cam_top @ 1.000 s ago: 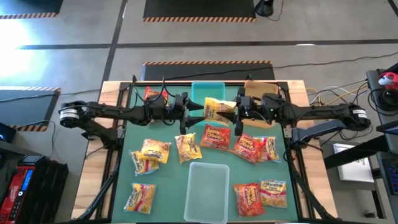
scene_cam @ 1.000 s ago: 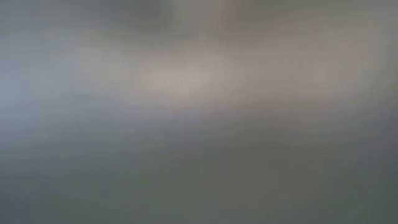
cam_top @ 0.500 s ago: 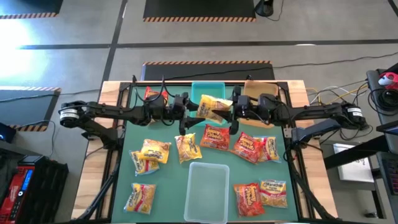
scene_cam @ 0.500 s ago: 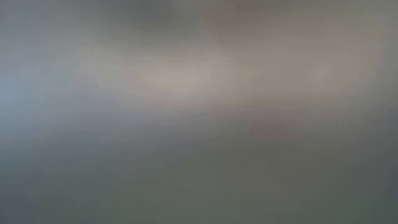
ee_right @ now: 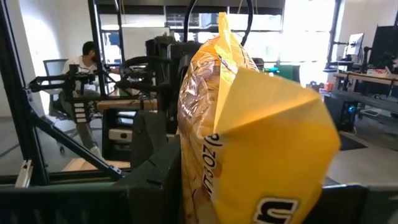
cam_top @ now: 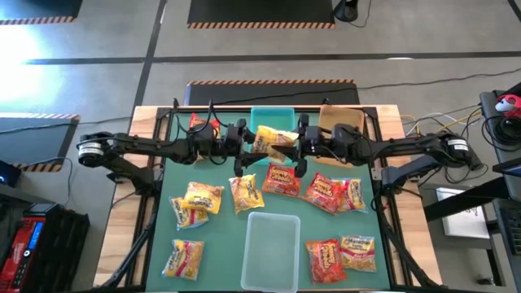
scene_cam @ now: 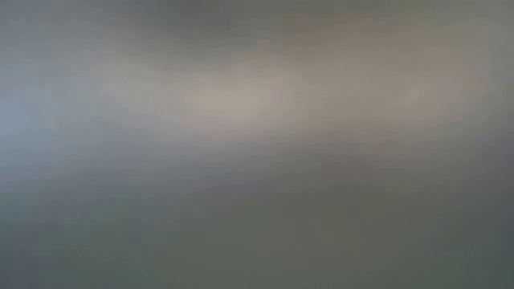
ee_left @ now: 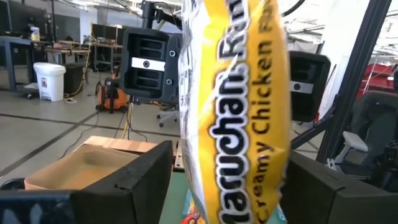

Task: Sort Maruchan noodles
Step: Put the yellow noodle pack into the orange bin

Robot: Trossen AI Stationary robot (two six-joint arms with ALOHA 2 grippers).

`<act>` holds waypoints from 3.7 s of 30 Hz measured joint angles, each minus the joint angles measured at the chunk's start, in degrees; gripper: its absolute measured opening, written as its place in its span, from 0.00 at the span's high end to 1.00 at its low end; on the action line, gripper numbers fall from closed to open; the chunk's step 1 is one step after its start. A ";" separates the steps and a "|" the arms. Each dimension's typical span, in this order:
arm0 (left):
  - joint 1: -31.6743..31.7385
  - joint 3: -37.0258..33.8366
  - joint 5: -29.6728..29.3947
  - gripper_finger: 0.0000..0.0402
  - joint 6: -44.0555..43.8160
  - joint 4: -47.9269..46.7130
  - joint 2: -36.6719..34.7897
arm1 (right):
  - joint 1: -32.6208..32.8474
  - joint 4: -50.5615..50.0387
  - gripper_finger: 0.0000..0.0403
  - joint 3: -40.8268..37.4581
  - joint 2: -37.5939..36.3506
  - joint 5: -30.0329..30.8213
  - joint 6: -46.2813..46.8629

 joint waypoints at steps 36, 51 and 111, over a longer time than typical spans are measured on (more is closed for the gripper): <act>0.48 -0.11 1.38 0.75 1.41 -3.92 0.09 | -0.17 -72.15 0.48 33.89 -2.65 -0.10 6.51; 0.61 -0.11 10.65 0.75 -13.01 -6.78 4.11 | -0.52 -83.96 0.48 40.72 2.01 -0.10 18.85; 0.44 9.46 29.40 0.75 -19.22 1.53 18.14 | 0.25 -83.76 0.38 39.84 12.19 -18.23 26.51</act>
